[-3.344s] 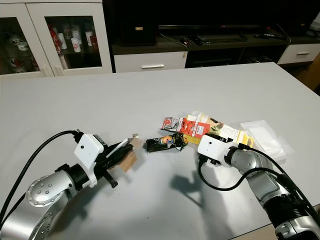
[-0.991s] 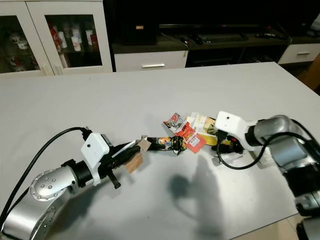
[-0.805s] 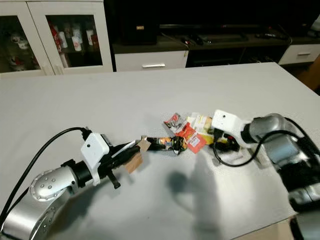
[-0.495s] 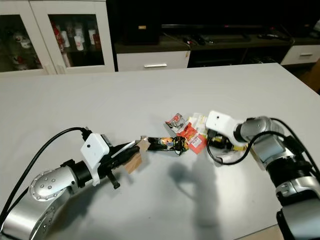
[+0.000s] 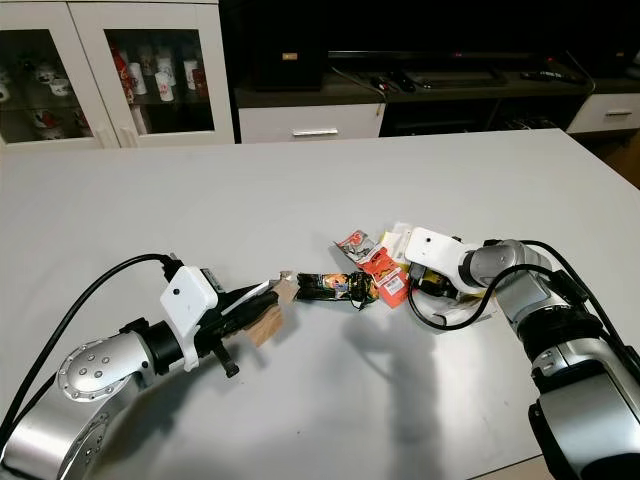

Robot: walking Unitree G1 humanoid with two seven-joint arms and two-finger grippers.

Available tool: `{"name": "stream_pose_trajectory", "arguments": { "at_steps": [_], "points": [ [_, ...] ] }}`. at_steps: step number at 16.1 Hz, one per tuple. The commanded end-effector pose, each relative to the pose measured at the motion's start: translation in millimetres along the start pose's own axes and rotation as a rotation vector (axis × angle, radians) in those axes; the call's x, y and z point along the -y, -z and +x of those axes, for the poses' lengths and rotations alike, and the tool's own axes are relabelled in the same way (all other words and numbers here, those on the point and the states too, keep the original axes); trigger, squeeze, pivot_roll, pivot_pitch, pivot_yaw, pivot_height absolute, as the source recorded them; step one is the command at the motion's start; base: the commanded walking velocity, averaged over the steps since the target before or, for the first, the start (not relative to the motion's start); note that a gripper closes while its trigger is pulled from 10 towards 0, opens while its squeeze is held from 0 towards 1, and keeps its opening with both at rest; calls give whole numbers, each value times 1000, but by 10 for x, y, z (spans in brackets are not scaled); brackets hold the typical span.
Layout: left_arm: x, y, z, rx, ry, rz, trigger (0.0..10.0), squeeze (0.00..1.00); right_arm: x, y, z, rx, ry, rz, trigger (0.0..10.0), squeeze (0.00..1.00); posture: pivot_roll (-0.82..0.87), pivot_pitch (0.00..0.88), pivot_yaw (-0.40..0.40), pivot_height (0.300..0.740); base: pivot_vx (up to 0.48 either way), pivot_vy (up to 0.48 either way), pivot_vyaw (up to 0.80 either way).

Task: Picking trash to rubbish bin

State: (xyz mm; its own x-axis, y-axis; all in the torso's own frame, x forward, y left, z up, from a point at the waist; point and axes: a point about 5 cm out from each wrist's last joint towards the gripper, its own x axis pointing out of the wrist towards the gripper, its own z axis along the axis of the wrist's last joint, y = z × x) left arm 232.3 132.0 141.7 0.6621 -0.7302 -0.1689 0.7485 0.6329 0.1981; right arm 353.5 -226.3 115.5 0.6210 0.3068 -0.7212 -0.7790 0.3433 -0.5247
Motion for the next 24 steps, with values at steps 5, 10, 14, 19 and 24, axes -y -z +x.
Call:
{"name": "stream_pose_trajectory", "arguments": {
  "at_steps": [5,10,14,19,24],
  "points": [
    [-5,-15,9,-2,-3,12,10000,0,-121,72,84,-9,-4,-35,0,0,-29,0,-91,740,0,0,0],
    [-13,-15,0,-5,-7,16,10000,0,-171,104,112,-7,-21,-39,0,0,-25,0,-91,740,0,0,0],
    [-8,-11,-9,-8,-5,19,10000,0,-202,147,118,-12,-31,-27,0,0,-21,0,-93,740,0,0,0],
    [-13,-10,-15,-11,-2,28,10000,0,-225,119,141,14,-21,-15,0,0,-20,0,-91,740,0,0,0],
    [-22,-18,-19,-9,-2,34,10000,0,-80,43,71,66,33,-16,0,0,-14,0,-94,740,0,0,0]
  ]
}}
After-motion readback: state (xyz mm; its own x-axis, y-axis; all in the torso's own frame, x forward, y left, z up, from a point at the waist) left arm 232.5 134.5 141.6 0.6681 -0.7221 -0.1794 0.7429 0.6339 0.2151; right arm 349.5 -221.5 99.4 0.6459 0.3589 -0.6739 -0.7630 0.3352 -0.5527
